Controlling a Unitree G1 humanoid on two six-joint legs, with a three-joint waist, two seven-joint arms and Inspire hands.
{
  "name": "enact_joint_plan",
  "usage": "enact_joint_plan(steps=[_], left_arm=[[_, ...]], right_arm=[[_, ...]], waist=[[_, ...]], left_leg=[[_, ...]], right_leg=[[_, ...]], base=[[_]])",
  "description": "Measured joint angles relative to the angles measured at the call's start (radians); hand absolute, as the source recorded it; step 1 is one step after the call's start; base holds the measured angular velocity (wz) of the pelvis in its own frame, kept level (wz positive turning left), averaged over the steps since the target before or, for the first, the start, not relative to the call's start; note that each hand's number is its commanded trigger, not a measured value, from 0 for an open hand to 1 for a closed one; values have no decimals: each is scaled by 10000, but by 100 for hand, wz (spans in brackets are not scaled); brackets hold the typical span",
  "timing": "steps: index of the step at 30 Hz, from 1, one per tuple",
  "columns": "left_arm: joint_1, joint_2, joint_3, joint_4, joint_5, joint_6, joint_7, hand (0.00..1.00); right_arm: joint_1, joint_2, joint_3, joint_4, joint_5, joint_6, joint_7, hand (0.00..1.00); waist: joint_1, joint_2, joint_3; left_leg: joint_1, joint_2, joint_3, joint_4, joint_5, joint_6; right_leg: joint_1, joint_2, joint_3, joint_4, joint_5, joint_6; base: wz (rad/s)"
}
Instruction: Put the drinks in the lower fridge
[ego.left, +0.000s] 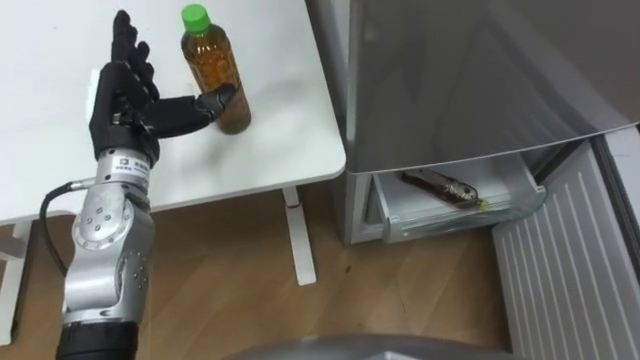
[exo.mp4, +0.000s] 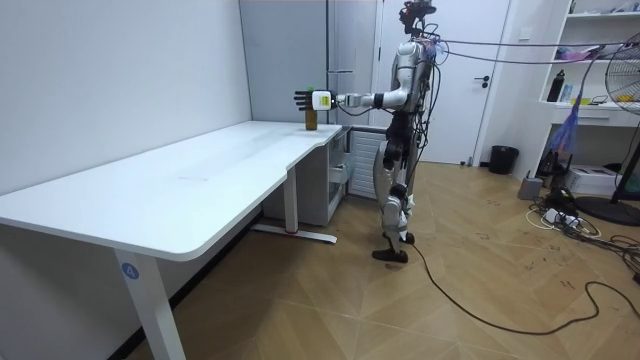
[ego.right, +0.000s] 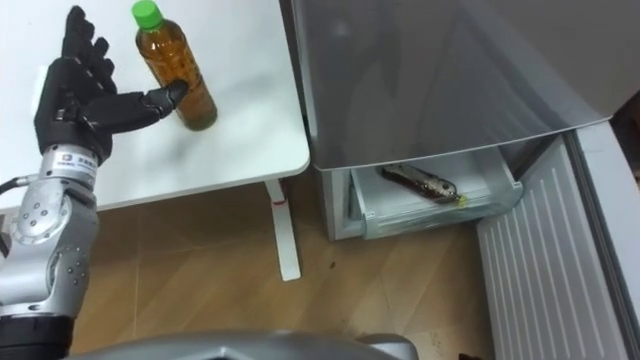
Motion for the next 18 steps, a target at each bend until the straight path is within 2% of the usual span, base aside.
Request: enact_joint_plan(steps=[5,8,12,16,18], left_arm=[[-614,19,521,1126,-223,310,-81,0],[-729,136,787,1360,-379,430,-98,0],[-1243,396,1072,2045,-917,539,-123,0],[-1507,650,1139,2334,-1059,659,-136,0],[-1543,684,1139,2334,-1063,690,-138,0]], right_arm=[[14,-12,-23,-19,-418,389,5,0],[61,-29,-34,-17,-678,552,11,0],[218,-30,-126,-28,-825,792,18,0],[270,-31,-395,-124,-955,793,65,0],[262,-32,-410,-146,-1019,792,56,0]], waist=[[8,56,-39],[10,81,-54],[-9,96,-67],[-5,108,-74],[-9,108,-75]], left_leg=[[33,33,79,3,-9,-16],[68,49,146,-6,-14,-24],[74,50,163,-1,-14,-24],[75,51,206,-2,-14,-23],[74,50,209,2,-15,-23]], right_leg=[[-21,41,187,28,0,0],[-12,54,202,29,0,0],[-8,53,210,32,0,-1],[-16,48,204,47,0,-1],[-22,47,198,52,0,-1]], base=[[-7],[-7],[-1],[-2],[0]])
